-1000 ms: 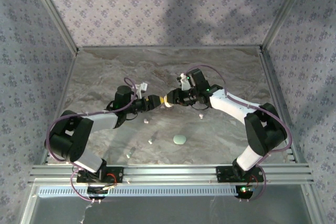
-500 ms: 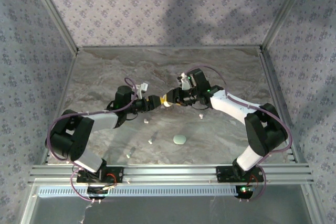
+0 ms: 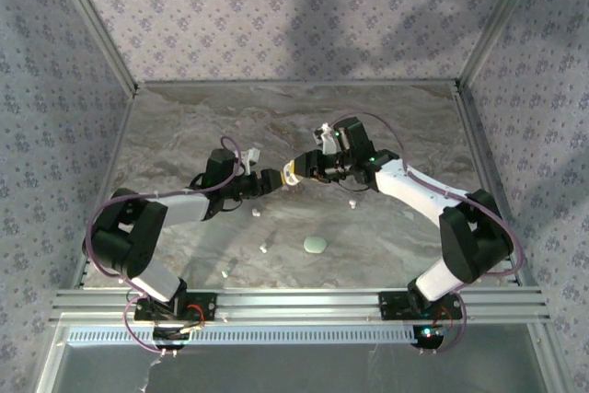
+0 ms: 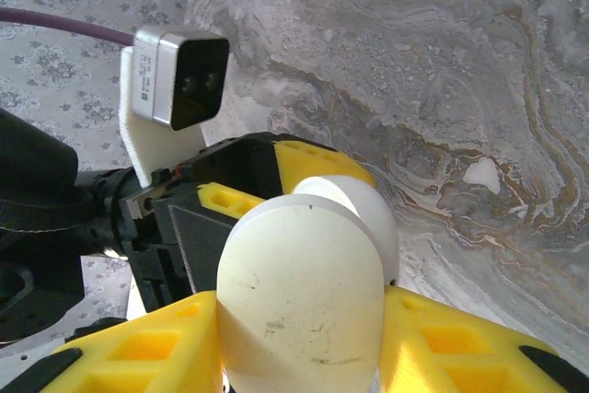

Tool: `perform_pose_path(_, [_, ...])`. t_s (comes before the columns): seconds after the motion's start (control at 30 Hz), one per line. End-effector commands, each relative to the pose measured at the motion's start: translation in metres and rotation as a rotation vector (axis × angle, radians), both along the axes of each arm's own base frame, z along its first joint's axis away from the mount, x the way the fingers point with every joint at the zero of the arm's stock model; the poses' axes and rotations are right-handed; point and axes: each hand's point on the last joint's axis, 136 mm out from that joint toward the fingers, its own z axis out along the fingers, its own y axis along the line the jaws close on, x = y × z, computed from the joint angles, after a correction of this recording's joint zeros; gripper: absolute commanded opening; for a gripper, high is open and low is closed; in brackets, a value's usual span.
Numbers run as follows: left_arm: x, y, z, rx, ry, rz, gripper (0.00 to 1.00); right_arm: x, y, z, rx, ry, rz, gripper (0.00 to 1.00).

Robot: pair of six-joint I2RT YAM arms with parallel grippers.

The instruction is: Insert the wireless bluetooth earbuds into the charging case

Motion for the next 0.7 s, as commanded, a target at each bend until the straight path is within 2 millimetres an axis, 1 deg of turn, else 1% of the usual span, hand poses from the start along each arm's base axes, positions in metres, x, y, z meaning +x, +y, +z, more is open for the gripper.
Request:
perform_pose_path(0.0, [0.009, 0.004, 0.015, 0.003, -0.055, 0.014, 0.67, -0.005, -0.007, 0.001, -0.012, 0.005, 0.003, 0.42])
perform_pose_path(0.2, [0.009, 0.018, 0.028, 0.019, -0.116, 0.060, 0.65, -0.004, -0.011, -0.014, -0.035, 0.026, -0.005, 0.42])
perform_pose_path(0.23, [0.008, 0.019, 0.029, 0.019, -0.125, 0.061, 0.62, -0.004, -0.011, -0.017, -0.039, 0.033, -0.003, 0.42])
perform_pose_path(0.27, [0.007, 0.019, 0.033, 0.012, -0.138, 0.060, 0.57, -0.004, -0.011, -0.020, -0.041, 0.038, -0.002, 0.42])
perform_pose_path(0.3, [0.007, 0.019, 0.035, 0.006, -0.146, 0.059, 0.51, -0.004, -0.010, -0.024, -0.044, 0.045, 0.000, 0.42])
perform_pose_path(0.4, [0.005, 0.016, 0.041, -0.020, -0.160, 0.050, 0.26, -0.002, -0.007, -0.033, -0.042, 0.065, 0.005, 0.42])
perform_pose_path(0.47, [0.004, 0.013, 0.044, -0.036, -0.164, 0.037, 0.17, -0.002, -0.004, -0.039, -0.045, 0.076, 0.007, 0.42])
perform_pose_path(0.5, [0.004, 0.011, 0.044, -0.042, -0.162, 0.030, 0.13, -0.002, -0.003, -0.042, -0.046, 0.084, 0.009, 0.42])
perform_pose_path(0.57, [0.003, 0.007, 0.043, -0.045, -0.158, 0.014, 0.10, -0.002, 0.000, -0.047, -0.045, 0.094, 0.013, 0.42])
perform_pose_path(0.67, [0.001, 0.000, 0.039, -0.046, -0.142, -0.011, 0.09, 0.000, 0.005, -0.052, -0.042, 0.106, 0.017, 0.41])
